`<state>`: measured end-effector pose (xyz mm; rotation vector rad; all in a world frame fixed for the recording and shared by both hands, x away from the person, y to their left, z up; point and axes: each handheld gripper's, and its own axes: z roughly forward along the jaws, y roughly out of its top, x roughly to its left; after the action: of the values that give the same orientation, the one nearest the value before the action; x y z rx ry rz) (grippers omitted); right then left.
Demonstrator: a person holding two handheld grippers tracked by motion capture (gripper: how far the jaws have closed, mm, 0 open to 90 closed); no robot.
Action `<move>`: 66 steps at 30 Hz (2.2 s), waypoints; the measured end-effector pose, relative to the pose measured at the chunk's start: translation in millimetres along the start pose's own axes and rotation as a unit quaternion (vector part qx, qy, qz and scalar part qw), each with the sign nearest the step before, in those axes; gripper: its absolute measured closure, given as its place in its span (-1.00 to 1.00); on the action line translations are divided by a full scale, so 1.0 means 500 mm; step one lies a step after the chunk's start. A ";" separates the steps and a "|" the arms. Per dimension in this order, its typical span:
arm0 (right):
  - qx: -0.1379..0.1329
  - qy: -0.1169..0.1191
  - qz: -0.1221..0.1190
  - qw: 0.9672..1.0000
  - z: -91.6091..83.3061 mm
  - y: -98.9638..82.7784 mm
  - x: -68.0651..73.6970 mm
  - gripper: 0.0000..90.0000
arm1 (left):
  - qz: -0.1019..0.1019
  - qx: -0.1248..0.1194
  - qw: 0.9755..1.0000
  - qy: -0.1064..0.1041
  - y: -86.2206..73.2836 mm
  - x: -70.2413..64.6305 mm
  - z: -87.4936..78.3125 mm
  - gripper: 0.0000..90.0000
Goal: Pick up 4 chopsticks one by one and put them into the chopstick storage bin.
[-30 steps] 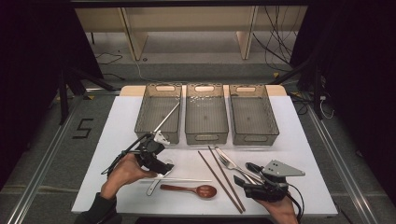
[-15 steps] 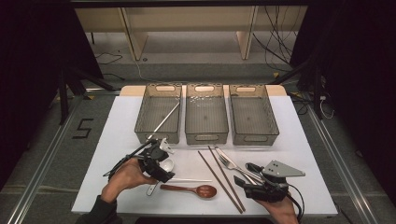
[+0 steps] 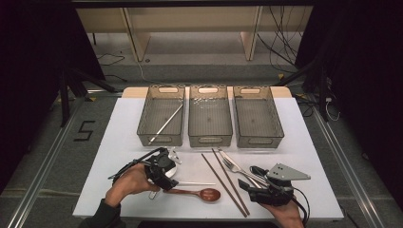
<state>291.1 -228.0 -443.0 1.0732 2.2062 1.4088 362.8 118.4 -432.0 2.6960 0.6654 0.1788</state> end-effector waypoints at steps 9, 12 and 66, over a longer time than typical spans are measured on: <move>0.004 0.001 -0.001 1.000 0.001 0.000 0.002 -0.33 | 0.025 0.018 0.999 -0.008 0.005 -0.002 0.012 0.30; 0.004 0.001 -0.001 1.000 0.001 -0.001 0.001 -0.33 | 0.032 0.027 0.999 -0.014 0.007 -0.003 0.022 0.37; 0.001 0.002 0.005 1.000 0.001 -0.001 -0.001 -0.33 | 0.008 0.000 1.000 -0.013 0.008 0.023 0.020 0.88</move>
<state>291.6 -228.0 -443.7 1.0844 2.2094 1.4133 376.4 117.5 -439.5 2.6991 0.6362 0.1483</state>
